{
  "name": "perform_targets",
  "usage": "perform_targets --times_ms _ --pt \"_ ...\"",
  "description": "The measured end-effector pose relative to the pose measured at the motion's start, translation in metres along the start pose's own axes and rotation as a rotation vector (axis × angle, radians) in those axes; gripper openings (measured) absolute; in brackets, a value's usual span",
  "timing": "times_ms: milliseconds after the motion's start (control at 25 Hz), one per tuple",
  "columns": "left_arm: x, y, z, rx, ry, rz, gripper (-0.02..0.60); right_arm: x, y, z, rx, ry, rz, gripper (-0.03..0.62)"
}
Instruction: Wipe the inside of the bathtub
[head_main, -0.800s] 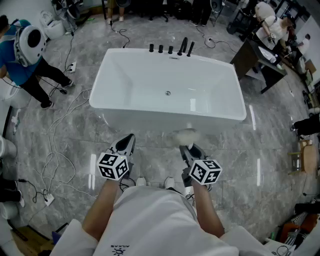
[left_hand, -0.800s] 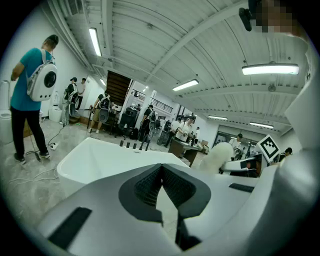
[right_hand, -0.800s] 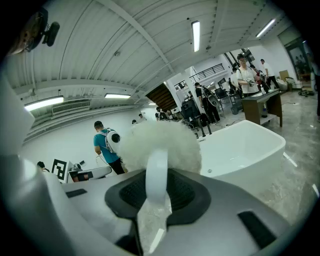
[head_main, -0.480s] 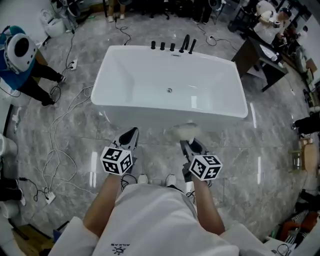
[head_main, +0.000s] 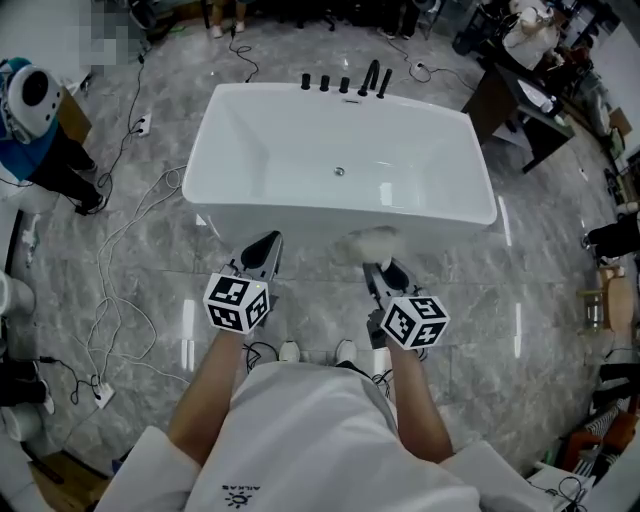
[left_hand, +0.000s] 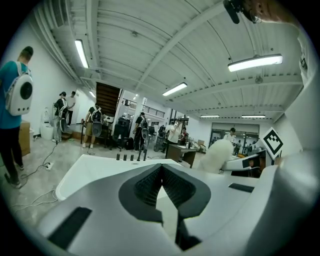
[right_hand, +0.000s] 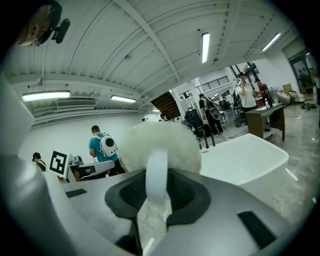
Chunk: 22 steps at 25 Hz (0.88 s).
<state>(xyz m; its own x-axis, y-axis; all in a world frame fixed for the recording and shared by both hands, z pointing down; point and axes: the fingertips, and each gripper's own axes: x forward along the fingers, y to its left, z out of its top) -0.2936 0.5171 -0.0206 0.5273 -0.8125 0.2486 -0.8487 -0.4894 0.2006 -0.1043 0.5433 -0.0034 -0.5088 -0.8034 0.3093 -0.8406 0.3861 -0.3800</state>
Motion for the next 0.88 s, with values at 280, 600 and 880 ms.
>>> perform_targets --times_ms 280,600,880 --pt "-0.008 0.013 0.021 0.007 -0.045 -0.022 0.012 0.006 0.023 0.011 -0.034 -0.024 0.007 0.101" --pt "-0.016 0.043 0.011 -0.022 -0.035 0.001 0.012 0.019 0.029 0.009 -0.024 -0.037 -0.018 0.103" --pt "-0.013 0.059 0.006 -0.042 -0.025 0.030 0.012 0.039 0.030 0.013 -0.033 -0.015 0.014 0.103"
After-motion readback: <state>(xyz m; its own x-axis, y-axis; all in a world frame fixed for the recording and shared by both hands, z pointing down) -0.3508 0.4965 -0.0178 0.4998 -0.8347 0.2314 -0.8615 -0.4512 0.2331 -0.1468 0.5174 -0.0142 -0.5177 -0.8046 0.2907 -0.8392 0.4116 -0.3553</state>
